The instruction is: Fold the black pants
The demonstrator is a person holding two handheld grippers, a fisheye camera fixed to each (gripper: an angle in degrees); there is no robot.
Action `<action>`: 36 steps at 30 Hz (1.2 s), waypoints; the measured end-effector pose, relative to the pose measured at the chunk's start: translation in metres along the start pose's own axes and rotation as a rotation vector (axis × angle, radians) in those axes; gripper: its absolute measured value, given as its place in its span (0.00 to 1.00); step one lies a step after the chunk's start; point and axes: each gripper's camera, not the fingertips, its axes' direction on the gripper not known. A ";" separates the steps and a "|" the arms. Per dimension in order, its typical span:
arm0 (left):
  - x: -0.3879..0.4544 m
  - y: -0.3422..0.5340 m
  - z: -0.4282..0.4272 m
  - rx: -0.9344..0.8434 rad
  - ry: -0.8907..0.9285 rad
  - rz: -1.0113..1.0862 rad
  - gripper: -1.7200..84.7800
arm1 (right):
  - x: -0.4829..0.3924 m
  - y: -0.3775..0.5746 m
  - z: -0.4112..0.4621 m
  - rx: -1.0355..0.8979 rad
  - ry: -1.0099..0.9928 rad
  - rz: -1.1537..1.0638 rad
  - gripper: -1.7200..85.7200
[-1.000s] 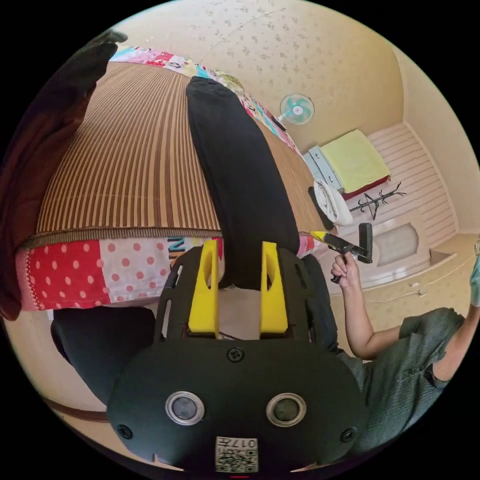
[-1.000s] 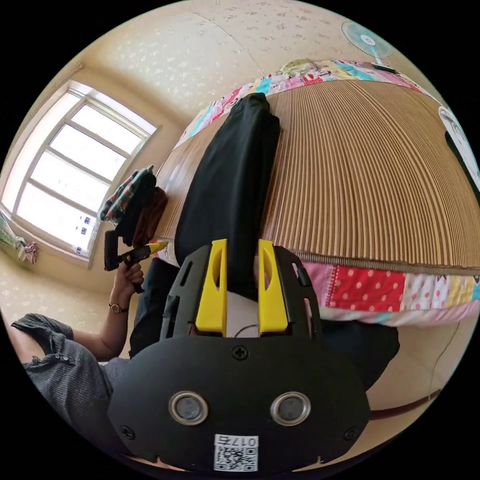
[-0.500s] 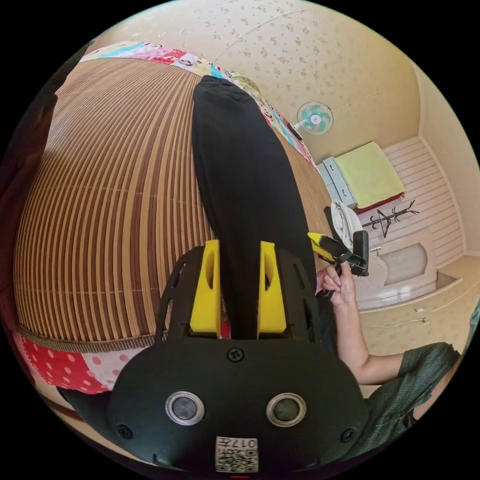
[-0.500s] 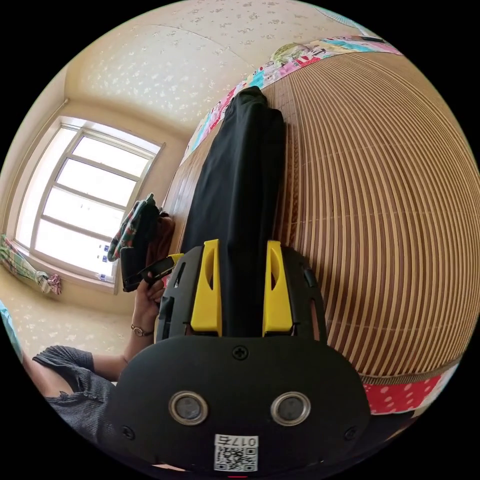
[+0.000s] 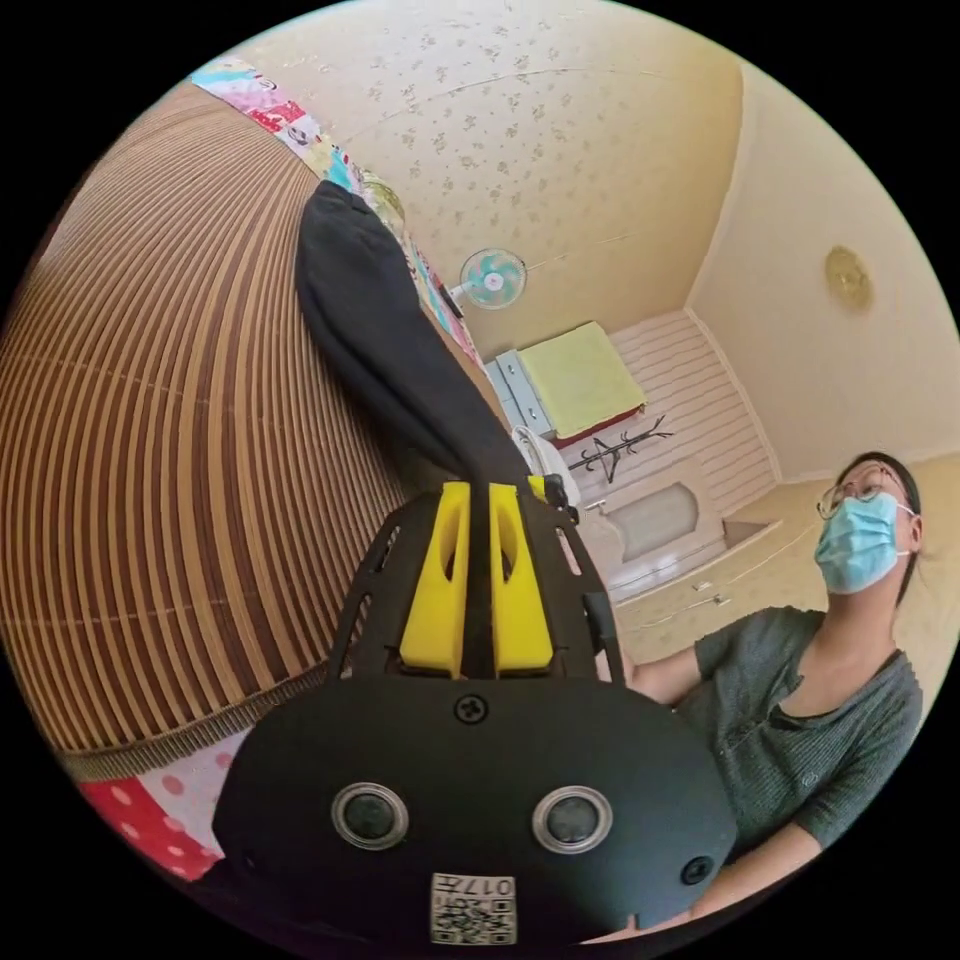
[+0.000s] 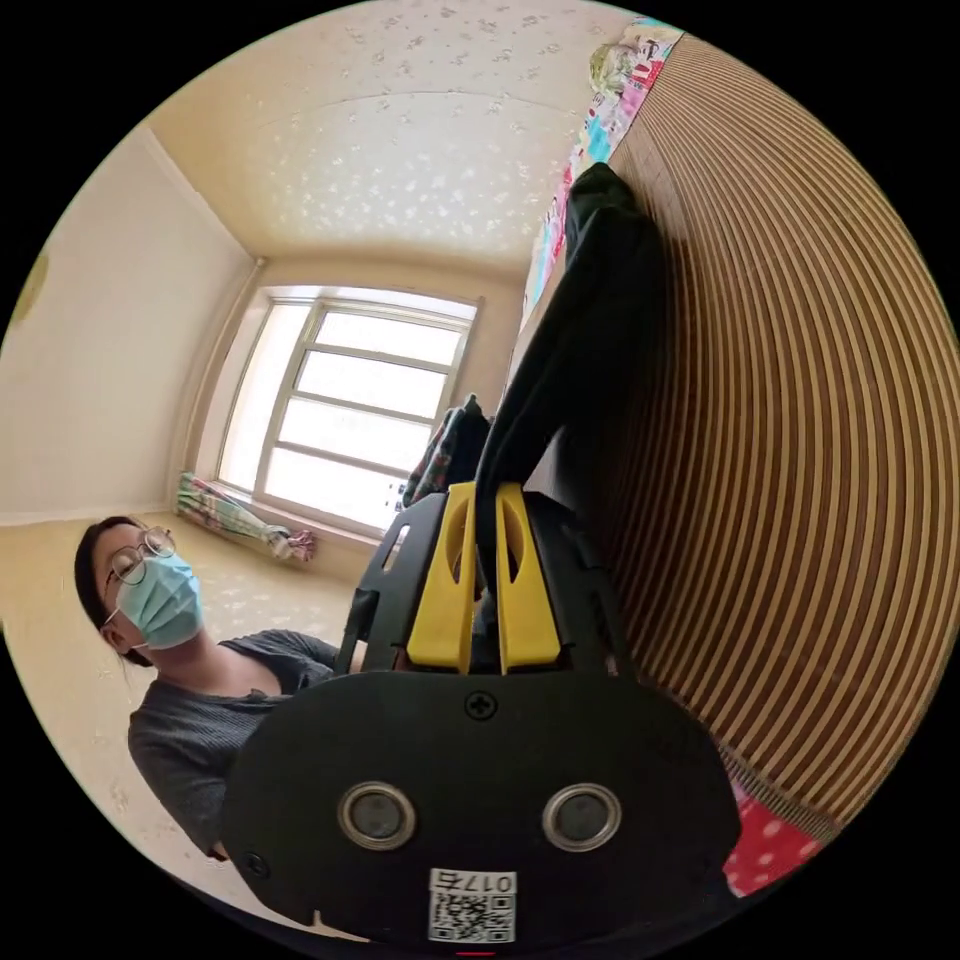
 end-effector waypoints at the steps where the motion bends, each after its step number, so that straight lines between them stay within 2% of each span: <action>1: 0.008 0.012 0.001 -0.030 -0.016 0.008 0.07 | -0.010 0.016 -0.002 -0.016 0.029 -0.004 0.06; 4: 0.009 0.035 0.009 -0.080 -0.167 -0.053 0.08 | -0.008 0.043 -0.001 -0.063 0.120 0.056 0.08; 8: -0.018 0.056 0.027 -0.089 -0.183 -0.236 0.13 | 0.025 0.050 0.007 -0.018 0.062 0.161 0.12; 10: -0.006 0.064 0.027 -0.072 -0.252 -0.242 0.11 | 0.022 0.048 0.020 -0.037 0.113 0.182 0.11; 12: 0.025 0.068 0.025 -0.073 -0.310 -0.147 0.08 | 0.003 0.051 0.028 -0.027 0.231 0.200 0.08; 14: 0.078 0.078 0.018 -0.046 -0.300 0.026 0.07 | -0.045 0.059 0.034 -0.022 0.271 0.083 0.06; 18: 0.164 0.089 -0.015 0.091 -0.155 0.267 0.06 | -0.122 0.077 0.025 0.038 0.106 -0.106 0.05; 20: 0.226 0.092 -0.038 0.180 -0.048 0.409 0.06 | -0.195 0.086 0.015 0.075 0.052 -0.263 0.04; 25: 0.364 0.096 -0.069 0.325 0.058 0.715 0.06 | -0.372 0.117 0.017 0.088 0.062 -0.666 0.04; 28: 0.427 0.092 -0.078 0.405 0.169 0.797 0.06 | -0.456 0.139 0.017 0.126 0.023 -0.840 0.04; 30: 0.454 0.087 -0.079 0.428 0.239 0.817 0.06 | -0.492 0.149 0.015 0.155 -0.033 -0.878 0.04; 34: 0.492 0.078 -0.071 0.503 0.198 0.876 0.06 | -0.543 0.163 0.019 0.240 -0.049 -0.897 0.04; 36: 0.487 0.064 -0.063 0.516 0.182 0.832 0.06 | -0.550 0.159 0.024 0.274 -0.011 -0.901 0.04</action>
